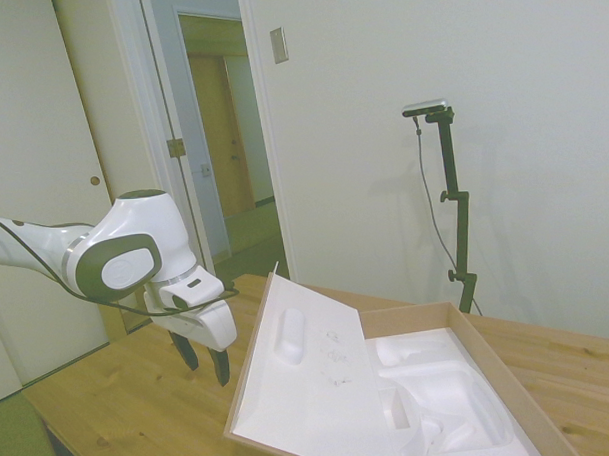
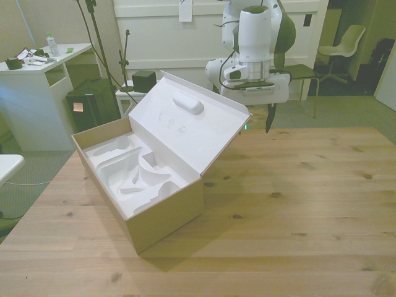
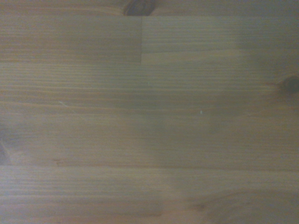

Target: Close the box

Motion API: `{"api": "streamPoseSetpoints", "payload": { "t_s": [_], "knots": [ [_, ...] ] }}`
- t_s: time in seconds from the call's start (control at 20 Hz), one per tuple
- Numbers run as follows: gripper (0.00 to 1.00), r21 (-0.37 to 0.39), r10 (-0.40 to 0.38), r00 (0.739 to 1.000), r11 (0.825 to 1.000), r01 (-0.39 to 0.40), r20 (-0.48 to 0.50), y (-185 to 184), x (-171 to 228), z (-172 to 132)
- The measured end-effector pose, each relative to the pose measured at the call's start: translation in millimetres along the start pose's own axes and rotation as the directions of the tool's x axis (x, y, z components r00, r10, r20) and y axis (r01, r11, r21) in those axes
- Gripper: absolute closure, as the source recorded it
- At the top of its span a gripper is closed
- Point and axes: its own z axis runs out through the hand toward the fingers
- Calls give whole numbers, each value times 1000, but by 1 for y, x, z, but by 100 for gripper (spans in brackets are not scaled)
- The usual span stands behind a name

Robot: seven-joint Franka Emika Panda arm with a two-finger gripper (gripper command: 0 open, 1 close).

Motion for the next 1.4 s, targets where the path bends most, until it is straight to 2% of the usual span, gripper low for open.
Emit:
{"api": "streamPoseSetpoints", "payload": {
  "t_s": [0.25, 0.55, 0.9, 1.05, 1.1, 1.25, 1.4],
  "knots": [
    [0, 6, 26, 1000, 1000, -26, 5, 13, 3, -1],
    [0, 85, 106, 994, 991, -102, -36, 60, 22, -43],
    [0, 183, 253, 964, 954, -236, -80, 125, 90, -114],
    [0, 232, 317, 942, 929, -287, -106, 148, 119, -146],
    [0, 256, 349, 929, 916, -311, -120, 159, 129, -158],
    [0, 325, 466, 868, 858, -397, -172, 203, 158, -188],
    [0, 360, 560, 807, 804, -473, -191, 227, 185, -200]
  ]
}}
